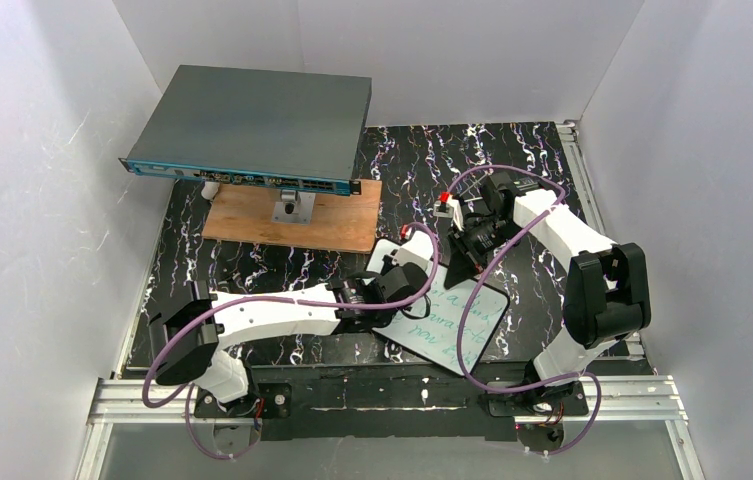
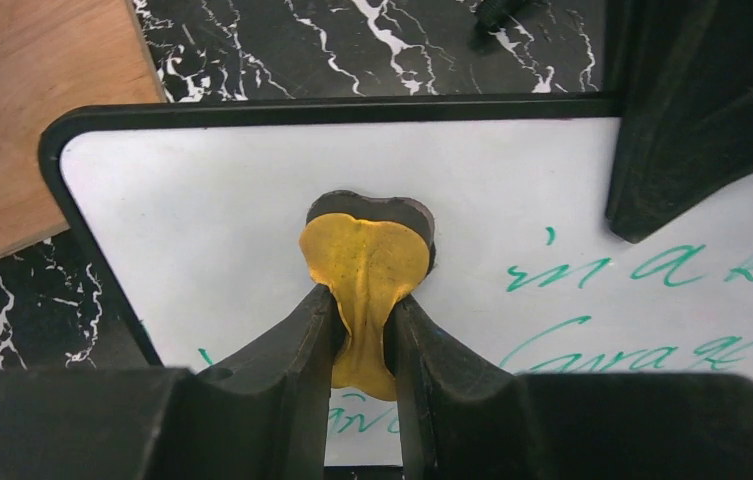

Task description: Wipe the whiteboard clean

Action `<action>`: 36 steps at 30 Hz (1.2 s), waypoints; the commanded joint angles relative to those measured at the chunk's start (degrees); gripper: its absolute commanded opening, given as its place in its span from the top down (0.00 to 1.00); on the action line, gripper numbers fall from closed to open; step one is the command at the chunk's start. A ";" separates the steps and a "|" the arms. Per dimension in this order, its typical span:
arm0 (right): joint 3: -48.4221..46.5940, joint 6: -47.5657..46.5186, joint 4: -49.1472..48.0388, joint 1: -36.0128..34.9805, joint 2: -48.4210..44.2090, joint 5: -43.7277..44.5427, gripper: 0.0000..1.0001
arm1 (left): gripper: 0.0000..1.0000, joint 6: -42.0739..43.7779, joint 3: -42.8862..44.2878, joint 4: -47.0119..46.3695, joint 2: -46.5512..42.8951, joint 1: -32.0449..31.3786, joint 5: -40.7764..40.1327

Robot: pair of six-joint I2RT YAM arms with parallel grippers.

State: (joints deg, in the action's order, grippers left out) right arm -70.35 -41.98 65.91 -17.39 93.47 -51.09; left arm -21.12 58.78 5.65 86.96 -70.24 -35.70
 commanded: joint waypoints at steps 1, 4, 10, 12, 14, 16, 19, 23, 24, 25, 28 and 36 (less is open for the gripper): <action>-0.05 -3.85 -1.50 -0.37 -1.53 -2.01 0.99 | 1.00 -1.69 -0.96 3.83 -1.01 2.10 -4.50; -0.05 -3.89 -1.52 -0.44 -1.49 -1.92 0.99 | 1.00 0.26 -1.79 0.07 -1.65 1.89 0.83; -0.05 -3.88 -1.57 -0.37 -1.66 -1.82 0.99 | 1.00 2.34 -2.45 -5.05 -1.35 -0.61 6.96; -0.05 -3.87 -1.54 -0.39 -1.58 -1.86 0.99 | 1.00 1.96 -2.49 -6.65 -0.78 -1.68 8.52; -0.05 -3.85 -1.54 -0.39 -1.56 -1.91 0.99 | 1.00 1.14 -2.42 -8.07 0.14 -2.75 8.49; -0.05 -3.82 -1.55 -0.37 -1.55 -1.91 0.99 | 1.00 0.59 -1.73 -8.20 1.17 -3.41 8.07; -0.05 -3.83 -1.53 -0.39 -1.55 -1.99 0.99 | 1.00 0.28 -0.52 -8.20 2.16 -4.29 7.37; -0.01 -3.83 -1.54 -0.37 -1.55 -2.12 0.99 | 1.00 -1.64 1.21 -6.98 3.82 -4.98 4.26; -0.05 -3.89 -1.50 -0.37 -1.59 -2.05 0.99 | 1.00 -2.62 1.94 -6.15 4.46 -4.98 2.46; -0.05 -3.90 -1.50 -0.38 -1.69 -2.02 0.99 | 1.00 -3.71 2.80 -3.39 5.24 -5.00 0.07; -0.05 -3.85 -1.52 -0.41 -1.64 -2.17 0.99 | 1.00 -6.85 6.43 3.78 7.95 -4.93 -7.75; -0.14 -3.88 -1.42 -0.41 -1.81 -2.19 0.99 | 1.00 -12.21 5.89 9.08 5.93 -0.33 -10.45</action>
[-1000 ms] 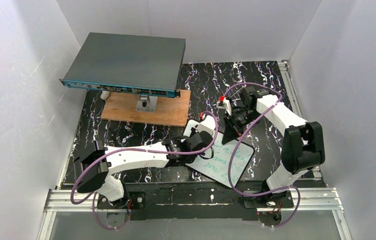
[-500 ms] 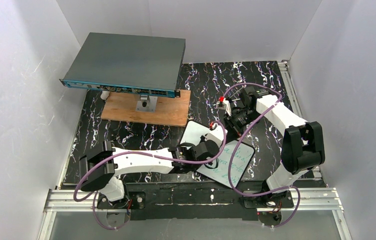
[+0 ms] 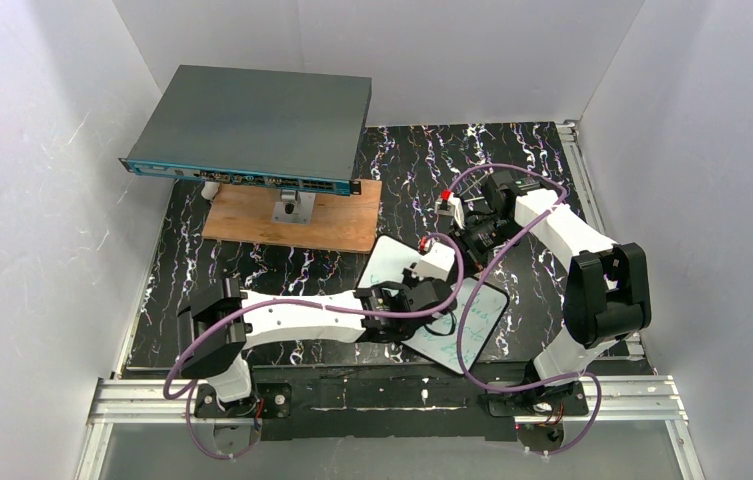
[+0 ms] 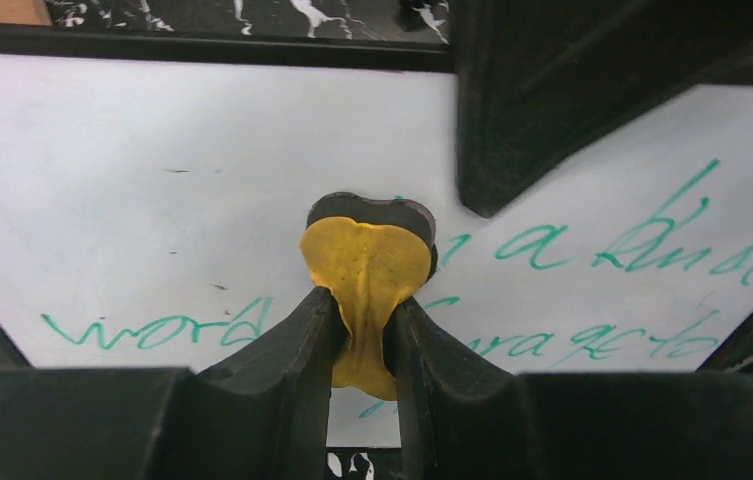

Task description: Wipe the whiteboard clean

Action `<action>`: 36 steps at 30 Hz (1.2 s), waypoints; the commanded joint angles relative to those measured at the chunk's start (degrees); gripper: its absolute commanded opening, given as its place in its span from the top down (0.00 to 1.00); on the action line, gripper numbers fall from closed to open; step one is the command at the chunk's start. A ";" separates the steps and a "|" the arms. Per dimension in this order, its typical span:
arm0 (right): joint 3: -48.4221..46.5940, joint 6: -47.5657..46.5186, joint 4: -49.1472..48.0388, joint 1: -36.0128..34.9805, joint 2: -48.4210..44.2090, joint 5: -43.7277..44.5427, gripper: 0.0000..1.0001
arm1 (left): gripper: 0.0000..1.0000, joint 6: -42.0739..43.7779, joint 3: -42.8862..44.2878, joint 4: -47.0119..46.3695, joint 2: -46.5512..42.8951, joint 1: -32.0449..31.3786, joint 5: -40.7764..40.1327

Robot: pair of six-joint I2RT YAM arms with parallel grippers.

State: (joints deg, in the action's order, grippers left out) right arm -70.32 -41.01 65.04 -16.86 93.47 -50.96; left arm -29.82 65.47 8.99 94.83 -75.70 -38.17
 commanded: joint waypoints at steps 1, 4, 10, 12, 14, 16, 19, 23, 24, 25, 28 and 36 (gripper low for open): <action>-0.16 -4.78 -0.59 -0.90 -1.83 -2.33 0.99 | 1.00 -3.58 -0.91 6.10 -2.33 5.72 -7.76; -0.16 -4.80 -0.58 -0.90 -1.92 -2.30 0.99 | 1.00 -3.61 -1.04 6.99 -3.70 6.99 -7.09; -0.06 -4.81 -0.66 -0.89 -1.95 -2.24 0.99 | 1.00 -1.80 -2.33 4.68 -6.58 7.33 -2.10; -0.02 -4.79 -0.68 -0.90 -1.96 -2.21 0.99 | 1.00 -0.43 -4.07 0.43 -7.76 6.94 2.52; -0.07 -4.79 -0.62 -0.94 -1.90 -2.21 0.99 | 1.00 1.25 -5.00 -3.28 -8.04 5.45 5.08; -0.08 -4.82 -0.63 -0.89 -1.89 -2.21 0.99 | 1.00 2.47 -4.06 -4.68 -7.17 3.68 5.64; -0.07 -4.83 -0.64 -0.89 -1.79 -2.21 0.99 | 1.00 3.31 -1.62 -5.20 -4.67 1.96 6.35; -0.08 -4.70 -0.66 -0.89 -1.83 -2.17 0.99 | 1.00 3.62 0.44 -4.55 -1.91 1.61 6.27; -0.08 -4.73 -0.64 -0.96 -1.82 -2.18 0.99 | 1.00 3.63 0.86 -4.25 -1.53 1.69 5.86; -0.08 -4.73 -0.65 -0.90 -1.88 -2.18 0.99 | 1.00 3.63 1.10 -3.84 -1.23 1.62 5.23; -0.08 -4.71 -0.69 -0.89 -1.85 -2.13 0.99 | 1.00 2.78 1.94 -1.01 -0.40 1.74 0.94; -0.07 -4.78 -0.68 -0.89 -1.91 -2.26 0.99 | 1.00 -4.12 0.29 6.24 -2.73 6.50 -5.34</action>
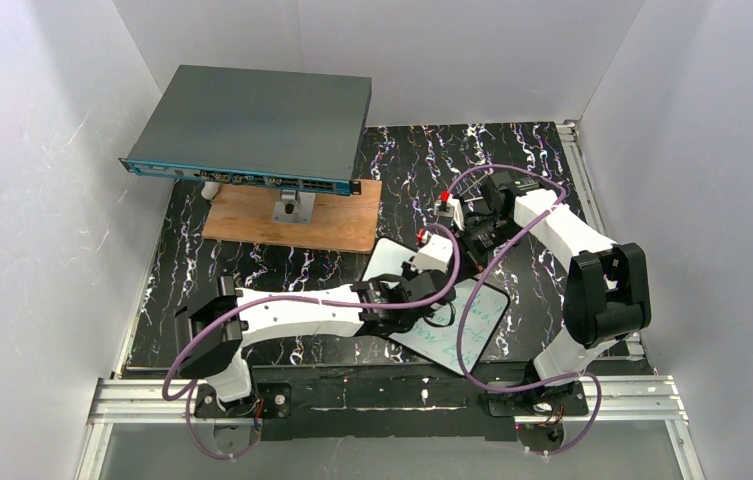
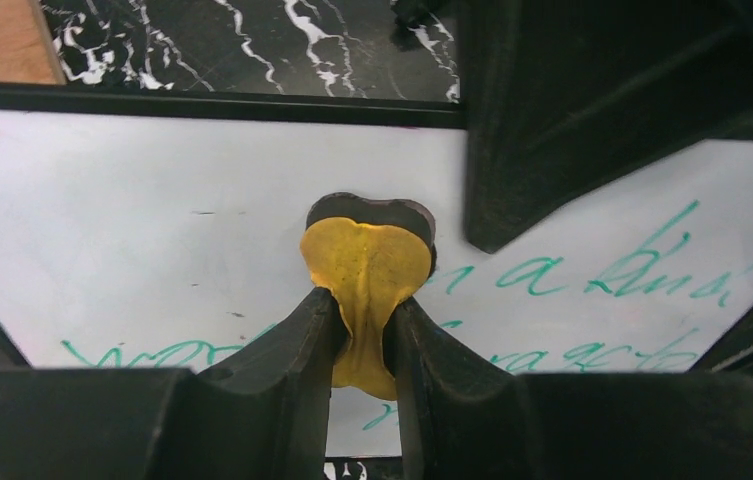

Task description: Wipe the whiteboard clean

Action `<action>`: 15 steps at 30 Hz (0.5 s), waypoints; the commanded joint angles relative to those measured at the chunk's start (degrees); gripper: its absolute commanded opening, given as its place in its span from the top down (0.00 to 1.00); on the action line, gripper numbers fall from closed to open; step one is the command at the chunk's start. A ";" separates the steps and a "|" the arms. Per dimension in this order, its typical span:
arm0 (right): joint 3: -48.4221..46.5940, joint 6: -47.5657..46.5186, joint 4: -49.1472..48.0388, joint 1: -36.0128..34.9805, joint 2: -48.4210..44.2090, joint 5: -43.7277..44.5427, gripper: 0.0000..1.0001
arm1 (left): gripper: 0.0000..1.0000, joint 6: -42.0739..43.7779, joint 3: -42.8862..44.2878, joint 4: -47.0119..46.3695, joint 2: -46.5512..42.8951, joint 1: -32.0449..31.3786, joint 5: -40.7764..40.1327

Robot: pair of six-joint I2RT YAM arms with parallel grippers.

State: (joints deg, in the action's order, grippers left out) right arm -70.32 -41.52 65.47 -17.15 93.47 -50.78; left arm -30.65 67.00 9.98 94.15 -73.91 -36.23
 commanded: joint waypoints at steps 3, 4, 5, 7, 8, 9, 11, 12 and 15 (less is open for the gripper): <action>-0.08 -4.33 -1.11 -0.63 -1.89 -2.39 0.99 | 1.00 -2.80 -1.92 5.02 -3.66 5.41 -7.03; -0.08 -4.34 -1.08 -0.61 -1.97 -2.35 0.99 | 1.00 -2.62 -1.82 4.76 -3.93 5.44 -6.59; -0.02 -4.30 -1.12 -0.63 -1.93 -2.31 0.99 | 1.00 -2.45 -1.86 4.43 -4.17 5.44 -5.83; 0.01 -4.33 -1.12 -0.61 -1.95 -2.30 0.99 | 1.00 -2.12 -1.99 3.17 -4.68 5.17 -3.62; 0.01 -4.22 -1.20 -0.61 -1.95 -2.30 0.99 | 1.00 -1.54 -2.23 2.05 -5.03 4.63 -2.60; 0.01 -4.26 -1.20 -0.61 -1.97 -2.30 0.99 | 1.00 -0.79 -2.39 0.68 -5.26 4.08 -1.58; 0.01 -4.19 -1.17 -0.63 -1.87 -2.30 0.99 | 1.00 0.48 -2.27 -1.55 -5.44 2.92 0.18; 0.07 -4.19 -1.18 -0.61 -1.82 -2.30 0.99 | 1.00 0.99 -2.01 -2.50 -5.34 2.50 1.07; 0.01 -4.26 -1.15 -0.65 -1.86 -2.24 0.99 | 1.00 1.50 -1.10 -4.22 -4.54 1.56 3.40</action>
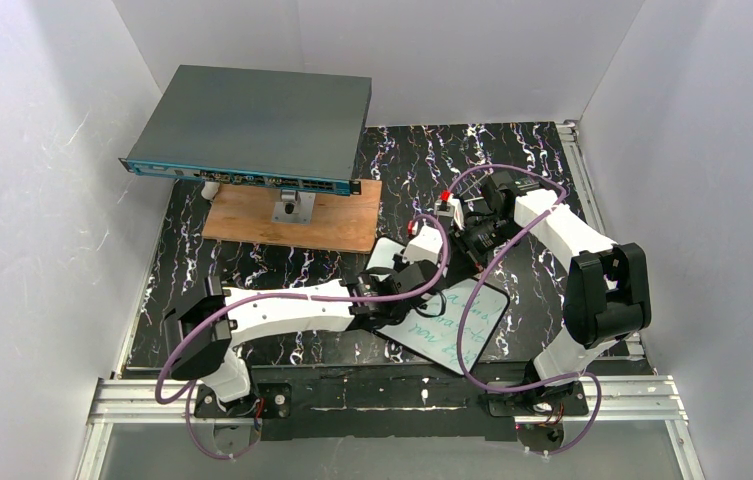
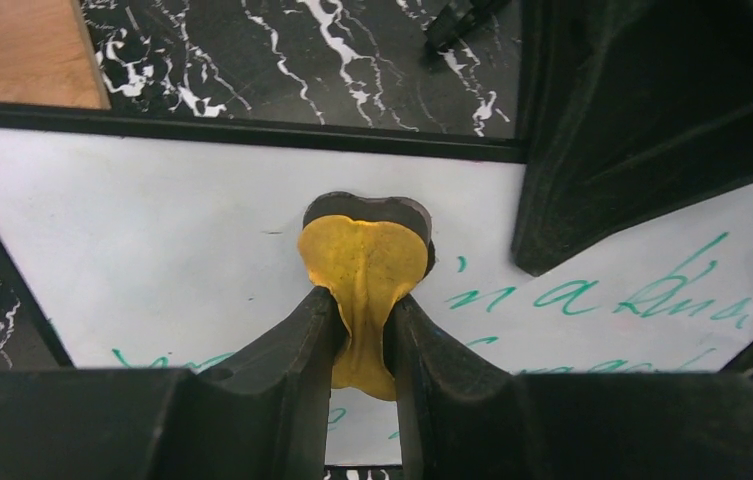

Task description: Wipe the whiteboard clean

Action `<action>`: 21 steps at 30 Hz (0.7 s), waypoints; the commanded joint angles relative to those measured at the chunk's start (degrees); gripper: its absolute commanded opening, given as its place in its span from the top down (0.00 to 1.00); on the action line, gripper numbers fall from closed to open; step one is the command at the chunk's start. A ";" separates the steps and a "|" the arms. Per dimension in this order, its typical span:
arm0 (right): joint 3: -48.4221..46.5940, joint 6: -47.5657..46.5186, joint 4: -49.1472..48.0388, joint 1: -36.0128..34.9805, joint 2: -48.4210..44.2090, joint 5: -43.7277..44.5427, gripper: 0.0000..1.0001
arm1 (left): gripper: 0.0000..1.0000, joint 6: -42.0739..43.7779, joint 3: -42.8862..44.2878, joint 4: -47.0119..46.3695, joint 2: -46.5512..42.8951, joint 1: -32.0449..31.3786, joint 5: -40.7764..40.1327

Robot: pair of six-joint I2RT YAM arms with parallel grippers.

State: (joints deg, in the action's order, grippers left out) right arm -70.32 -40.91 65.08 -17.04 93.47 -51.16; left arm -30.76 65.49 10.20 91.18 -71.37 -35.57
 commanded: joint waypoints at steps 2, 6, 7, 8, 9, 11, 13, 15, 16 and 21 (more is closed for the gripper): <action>0.01 -4.80 -0.77 -0.73 -1.86 -1.84 0.99 | 1.00 1.46 0.88 -4.82 -0.77 -1.19 3.75; 0.01 -4.82 -0.82 -0.72 -1.80 -1.84 0.99 | 1.00 1.14 1.93 -4.84 0.25 -1.31 4.88; 0.01 -4.81 -0.75 -0.72 -1.72 -1.86 0.99 | 1.00 0.96 2.30 -4.88 0.43 -1.26 5.15; 0.01 -4.84 -0.81 -0.72 -1.75 -1.91 0.99 | 1.00 0.89 2.65 -4.71 0.79 -1.28 5.28; 0.02 -4.81 -0.81 -0.74 -1.75 -1.93 0.99 | 1.00 0.61 3.01 -4.52 1.08 -1.31 5.44; 0.02 -4.80 -0.80 -0.72 -1.80 -1.93 0.99 | 1.00 -0.54 3.86 -3.38 1.92 -1.30 5.71; 0.01 -4.81 -0.74 -0.76 -1.87 -1.93 0.99 | 1.00 -1.88 5.05 -2.33 2.42 -1.26 5.94; 0.01 -4.82 -0.82 -0.72 -1.92 -1.93 0.99 | 1.00 -4.10 6.03 -0.95 2.84 -1.12 5.07; 0.01 -4.81 -0.76 -0.72 -1.97 -1.93 0.99 | 1.00 -5.14 6.87 0.32 3.35 -0.80 4.38; 0.01 -4.82 -0.69 -0.72 -2.29 -1.99 0.99 | 1.00 -13.81 14.77 15.91 8.99 0.62 -4.99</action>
State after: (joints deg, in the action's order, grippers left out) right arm -70.32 -42.17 65.91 -17.23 93.47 -51.00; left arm -36.45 74.54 15.49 96.64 -72.29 -32.53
